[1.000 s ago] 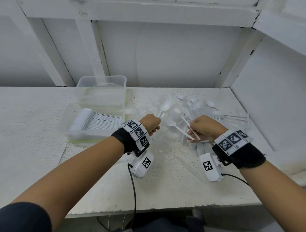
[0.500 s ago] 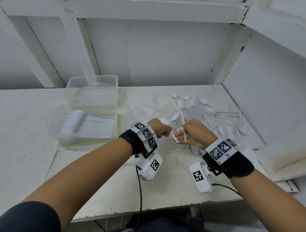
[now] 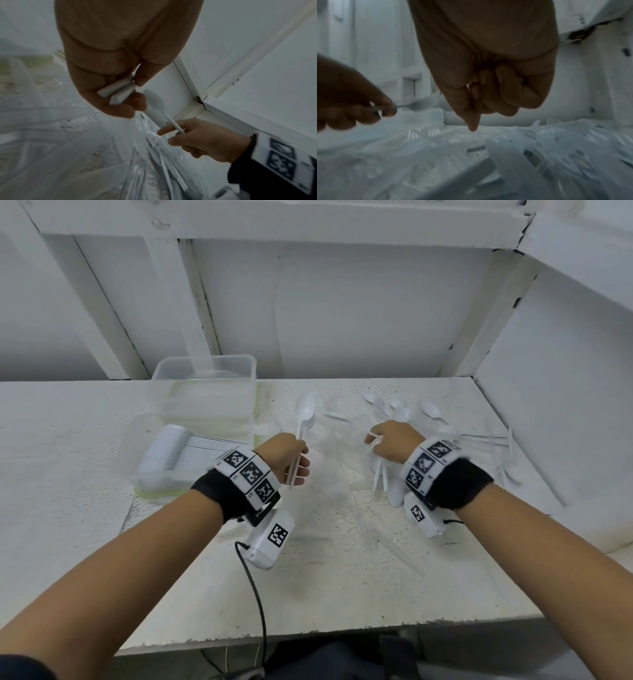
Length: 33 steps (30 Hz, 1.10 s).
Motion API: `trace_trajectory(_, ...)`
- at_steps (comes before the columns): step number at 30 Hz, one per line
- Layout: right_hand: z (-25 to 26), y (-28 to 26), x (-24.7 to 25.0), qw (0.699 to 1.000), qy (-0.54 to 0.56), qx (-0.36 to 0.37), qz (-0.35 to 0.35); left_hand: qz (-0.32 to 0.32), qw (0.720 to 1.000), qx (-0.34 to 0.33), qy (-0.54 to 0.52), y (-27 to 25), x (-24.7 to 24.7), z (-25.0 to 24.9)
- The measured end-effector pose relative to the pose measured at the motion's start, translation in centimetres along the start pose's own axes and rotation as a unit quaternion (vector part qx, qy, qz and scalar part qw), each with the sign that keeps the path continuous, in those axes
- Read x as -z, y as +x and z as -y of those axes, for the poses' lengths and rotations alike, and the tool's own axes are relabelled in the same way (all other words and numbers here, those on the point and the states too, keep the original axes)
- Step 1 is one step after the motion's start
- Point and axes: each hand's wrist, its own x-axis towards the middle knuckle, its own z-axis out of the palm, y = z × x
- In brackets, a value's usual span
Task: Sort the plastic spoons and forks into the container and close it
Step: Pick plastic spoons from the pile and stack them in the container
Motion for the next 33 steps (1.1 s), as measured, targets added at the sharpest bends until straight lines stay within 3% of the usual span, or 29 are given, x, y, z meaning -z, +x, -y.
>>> trace_trajectory(3,0.7,1.3,-0.6,0.987,-0.154,0.021,0.044,0.001,1.000,0.004,-0.014,-0.4,0.5,0.4)
trace_trajectory(5,0.8,1.8,-1.2,0.976,-0.215,0.035,0.029,-0.002,1.000,0.002,-0.017,-0.5,0.7,0.7)
trace_trajectory(12,0.0,1.9,-1.9,0.963,-0.262,0.062,-0.006,-0.007,1.000,0.004,-0.021,-0.7,1.2,1.3)
trace_trajectory(18,-0.3,0.2,-1.5,0.988,-0.105,0.114,-0.025,-0.009,1.000,0.000,-0.016,-0.5,0.9,1.4)
trace_trajectory(24,0.5,-2.7,-1.1,0.982,0.028,0.171,-0.073,-0.015,0.999,-0.012,-0.030,-0.4,0.7,1.4)
trace_trajectory(33,0.8,-3.8,1.3,0.932,0.324,0.098,-0.132,-0.025,0.999,-0.029,-0.038,-0.1,0.3,1.6)
